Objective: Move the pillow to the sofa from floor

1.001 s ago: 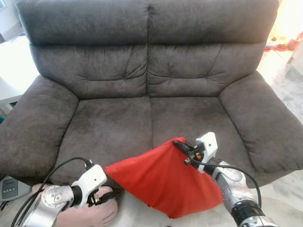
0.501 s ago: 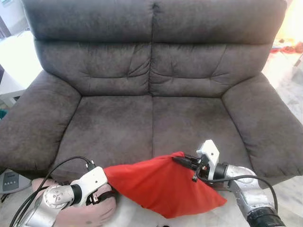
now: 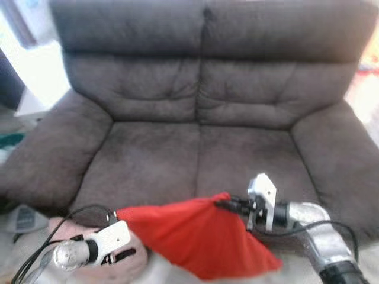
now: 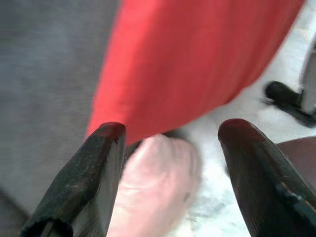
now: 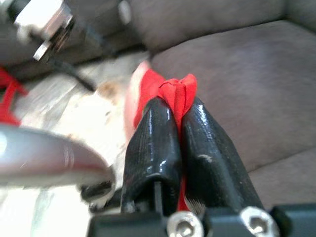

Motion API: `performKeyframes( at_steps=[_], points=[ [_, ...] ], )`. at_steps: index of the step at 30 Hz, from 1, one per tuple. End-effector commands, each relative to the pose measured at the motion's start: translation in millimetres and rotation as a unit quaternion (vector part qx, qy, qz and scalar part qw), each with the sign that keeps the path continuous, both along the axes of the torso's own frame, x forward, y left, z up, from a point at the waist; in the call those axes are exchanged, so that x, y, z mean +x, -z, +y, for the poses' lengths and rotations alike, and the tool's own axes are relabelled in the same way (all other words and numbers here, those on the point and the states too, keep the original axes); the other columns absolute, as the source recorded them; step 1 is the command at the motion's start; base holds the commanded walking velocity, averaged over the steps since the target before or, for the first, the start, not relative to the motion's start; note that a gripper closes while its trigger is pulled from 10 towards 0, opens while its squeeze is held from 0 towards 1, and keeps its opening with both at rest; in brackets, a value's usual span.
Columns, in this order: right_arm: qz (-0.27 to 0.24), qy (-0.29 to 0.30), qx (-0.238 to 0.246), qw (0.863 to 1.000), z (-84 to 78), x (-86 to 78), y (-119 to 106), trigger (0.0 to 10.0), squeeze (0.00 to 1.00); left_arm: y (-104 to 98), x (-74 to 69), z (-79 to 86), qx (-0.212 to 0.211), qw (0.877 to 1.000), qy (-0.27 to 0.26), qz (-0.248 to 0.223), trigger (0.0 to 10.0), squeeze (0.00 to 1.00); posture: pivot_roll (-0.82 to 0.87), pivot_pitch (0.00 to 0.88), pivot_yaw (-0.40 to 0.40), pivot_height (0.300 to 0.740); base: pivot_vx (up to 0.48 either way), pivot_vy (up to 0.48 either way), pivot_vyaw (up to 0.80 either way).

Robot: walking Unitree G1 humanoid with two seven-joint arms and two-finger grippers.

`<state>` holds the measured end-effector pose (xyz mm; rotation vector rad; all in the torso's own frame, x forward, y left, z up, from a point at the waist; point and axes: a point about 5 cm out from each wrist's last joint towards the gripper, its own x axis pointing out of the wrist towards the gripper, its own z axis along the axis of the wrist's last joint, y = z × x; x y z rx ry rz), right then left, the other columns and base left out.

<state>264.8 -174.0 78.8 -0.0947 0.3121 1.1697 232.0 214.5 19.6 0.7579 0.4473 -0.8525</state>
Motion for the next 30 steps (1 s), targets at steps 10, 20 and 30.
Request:
performKeyframes(
  at_steps=[10, 20, 30],
  points=[
    [-0.026, -0.063, -0.024, 0.997, 6.1, -7.1, -16.5, 10.0, 0.0, 3.8, -2.4, 5.0, 0.001, 1.0, 0.014, 0.0, 10.0, 0.0, 0.2, 0.043, -0.04, 0.74, 0.0, 0.0, 0.0],
    [-0.046, -0.106, -0.023, 0.993, 11.6, -12.4, -32.8, 10.0, 0.0, 19.0, -18.7, 8.8, -0.002, 0.998, 0.038, 0.051, 10.0, 0.0, 0.19, 0.055, -0.043, 0.74, 0.0, 0.0, 0.0],
    [-0.057, -0.122, -0.023, 0.991, 16.8, -13.0, -43.2, 10.0, 0.0, 31.6, -27.7, 4.6, 0.005, 0.994, 0.068, 0.086, 10.0, 0.0, 0.19, 0.054, -0.047, 0.74, 0.0, 0.0, 0.0]
  ],
)
